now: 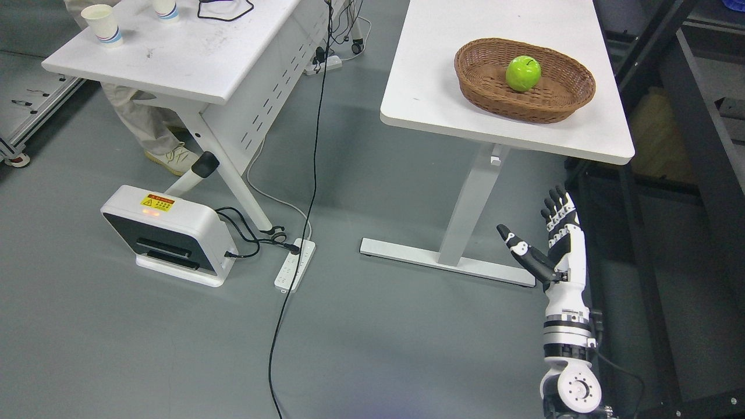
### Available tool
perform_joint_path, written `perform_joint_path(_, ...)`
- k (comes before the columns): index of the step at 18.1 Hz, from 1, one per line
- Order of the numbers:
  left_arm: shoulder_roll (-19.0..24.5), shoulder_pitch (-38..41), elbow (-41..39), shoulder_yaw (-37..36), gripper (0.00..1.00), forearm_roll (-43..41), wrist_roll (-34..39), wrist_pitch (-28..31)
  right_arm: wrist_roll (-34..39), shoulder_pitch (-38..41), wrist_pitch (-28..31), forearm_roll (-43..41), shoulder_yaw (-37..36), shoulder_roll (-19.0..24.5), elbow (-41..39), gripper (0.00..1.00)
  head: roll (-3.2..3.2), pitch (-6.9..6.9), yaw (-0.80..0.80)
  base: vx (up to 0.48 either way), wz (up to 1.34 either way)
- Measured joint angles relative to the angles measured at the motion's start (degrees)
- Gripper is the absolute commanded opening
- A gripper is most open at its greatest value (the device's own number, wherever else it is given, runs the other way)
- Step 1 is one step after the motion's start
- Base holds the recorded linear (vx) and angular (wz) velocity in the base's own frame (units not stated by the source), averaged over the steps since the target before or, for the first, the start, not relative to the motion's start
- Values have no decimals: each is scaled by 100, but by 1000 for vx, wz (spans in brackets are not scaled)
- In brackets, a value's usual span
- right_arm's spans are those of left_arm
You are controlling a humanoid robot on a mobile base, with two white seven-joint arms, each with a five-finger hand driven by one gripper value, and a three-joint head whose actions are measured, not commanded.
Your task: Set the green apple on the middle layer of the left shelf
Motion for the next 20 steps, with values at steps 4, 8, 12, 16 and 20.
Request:
perform_joint_path(4,0,0,0,0,100,0,0,0,-721,-154,-22,1130,-115,-143,-112,100,0,0,0,0,0)
perform_joint_path(8,0,0,0,0,100,0,0,0,-953,-241,-22,1994,-317,-602,-241,100,0,0,0,0,0)
perform_joint_path(12,0,1,0,0,100,0,0,0,-465,-399,-230,2467,-455,-1073,-321,100,0,0,0,26,-2)
perform_joint_path(16,0,0,0,0,100,0,0,0,171,-626,-187,2779,-509,-1421,-374,100,0,0,0,62,-14)
perform_joint_path(20,0,0,0,0,100,0,0,0,332,-946,-165,3225,-436,-1708,-403,100,0,0,0,135,-76)
